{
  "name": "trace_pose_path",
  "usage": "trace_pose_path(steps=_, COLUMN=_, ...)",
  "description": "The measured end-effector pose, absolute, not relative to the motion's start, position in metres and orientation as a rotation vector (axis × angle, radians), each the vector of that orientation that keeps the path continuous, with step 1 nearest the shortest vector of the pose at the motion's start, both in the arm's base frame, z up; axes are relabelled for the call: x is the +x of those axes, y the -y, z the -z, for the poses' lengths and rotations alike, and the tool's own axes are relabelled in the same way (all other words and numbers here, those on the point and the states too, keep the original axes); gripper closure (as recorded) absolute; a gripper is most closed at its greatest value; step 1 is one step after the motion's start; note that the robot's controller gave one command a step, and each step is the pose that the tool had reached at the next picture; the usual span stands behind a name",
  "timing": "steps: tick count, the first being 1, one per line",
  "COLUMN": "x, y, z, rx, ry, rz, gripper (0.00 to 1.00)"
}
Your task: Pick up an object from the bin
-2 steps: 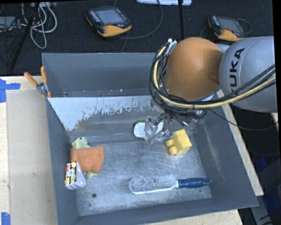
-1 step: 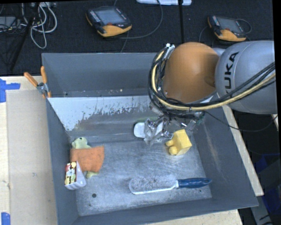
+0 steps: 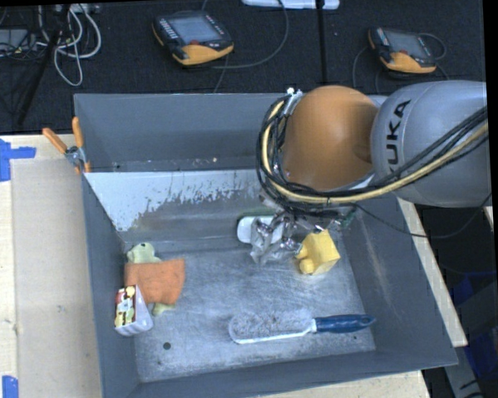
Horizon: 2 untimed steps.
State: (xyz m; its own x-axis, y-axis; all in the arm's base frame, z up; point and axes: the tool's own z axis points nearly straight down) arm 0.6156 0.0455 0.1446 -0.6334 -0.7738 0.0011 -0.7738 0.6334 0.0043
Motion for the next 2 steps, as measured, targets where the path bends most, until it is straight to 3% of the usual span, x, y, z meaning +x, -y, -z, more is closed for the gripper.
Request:
trace_pose_path(steps=1, x=0.613, y=-0.056, z=-0.177, rx=1.134, ry=2.929, rz=0.004, gripper=1.0)
trace_pose_path(steps=2, x=0.609, y=-0.11, z=-0.177, rx=1.166, ry=2.92, rz=-0.001, gripper=1.0)
